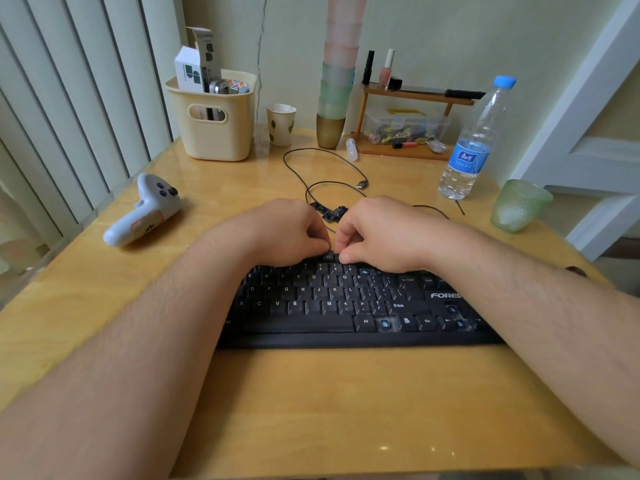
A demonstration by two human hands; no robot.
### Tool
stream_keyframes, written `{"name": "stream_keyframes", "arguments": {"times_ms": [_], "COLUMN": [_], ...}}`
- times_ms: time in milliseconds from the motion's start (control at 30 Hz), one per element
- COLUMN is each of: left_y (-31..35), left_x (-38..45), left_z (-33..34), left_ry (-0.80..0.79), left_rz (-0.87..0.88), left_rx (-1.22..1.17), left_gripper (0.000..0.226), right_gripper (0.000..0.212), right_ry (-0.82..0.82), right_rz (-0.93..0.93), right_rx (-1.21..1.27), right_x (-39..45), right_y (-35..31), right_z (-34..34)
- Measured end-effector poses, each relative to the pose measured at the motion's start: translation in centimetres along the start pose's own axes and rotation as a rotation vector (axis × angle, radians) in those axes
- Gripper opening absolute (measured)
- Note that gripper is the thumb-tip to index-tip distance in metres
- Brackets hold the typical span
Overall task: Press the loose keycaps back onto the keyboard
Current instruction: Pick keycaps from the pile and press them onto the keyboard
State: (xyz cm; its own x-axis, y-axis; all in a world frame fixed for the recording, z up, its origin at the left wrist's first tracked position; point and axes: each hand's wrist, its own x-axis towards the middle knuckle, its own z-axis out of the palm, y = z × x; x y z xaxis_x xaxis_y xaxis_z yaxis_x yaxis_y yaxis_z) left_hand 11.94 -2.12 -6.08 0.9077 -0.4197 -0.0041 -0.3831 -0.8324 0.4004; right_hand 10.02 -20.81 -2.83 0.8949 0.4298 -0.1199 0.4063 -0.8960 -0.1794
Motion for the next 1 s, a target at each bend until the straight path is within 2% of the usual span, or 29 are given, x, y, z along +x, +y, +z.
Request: {"name": "stream_keyframes", "arguments": {"times_ms": [167,400,767,833,1000], "left_y": [0.0,0.2,0.3,0.2,0.3], "left_x": [-0.1,-0.1,-0.2,-0.1,-0.1], "left_z": [0.0,0.0,0.0,-0.1,-0.1], "left_ry": [-0.002,-0.010,-0.029,-0.021,0.001], "left_rz": [-0.004,-0.009,-0.018,-0.018,-0.021], "left_rx": [0.004,0.019,0.018,0.014,0.028], "left_gripper": [0.016,0.016,0.016,0.015,0.017], "right_gripper": [0.007,0.015,0.014,0.012,0.010], "right_ry": [0.042,-0.004,-0.104,-0.102,0.009], "right_rz": [0.012,0.124,0.176,0.181,0.228], "right_rx": [-0.033,0.133,0.017,0.095,0.528], "right_x": [-0.2,1.0,2.7,2.5,1.7], "right_y": [-0.3,-0.5,-1.4,-0.7,1.4], "right_z": [0.6,-0.1,-0.5,-0.7,-0.7]}}
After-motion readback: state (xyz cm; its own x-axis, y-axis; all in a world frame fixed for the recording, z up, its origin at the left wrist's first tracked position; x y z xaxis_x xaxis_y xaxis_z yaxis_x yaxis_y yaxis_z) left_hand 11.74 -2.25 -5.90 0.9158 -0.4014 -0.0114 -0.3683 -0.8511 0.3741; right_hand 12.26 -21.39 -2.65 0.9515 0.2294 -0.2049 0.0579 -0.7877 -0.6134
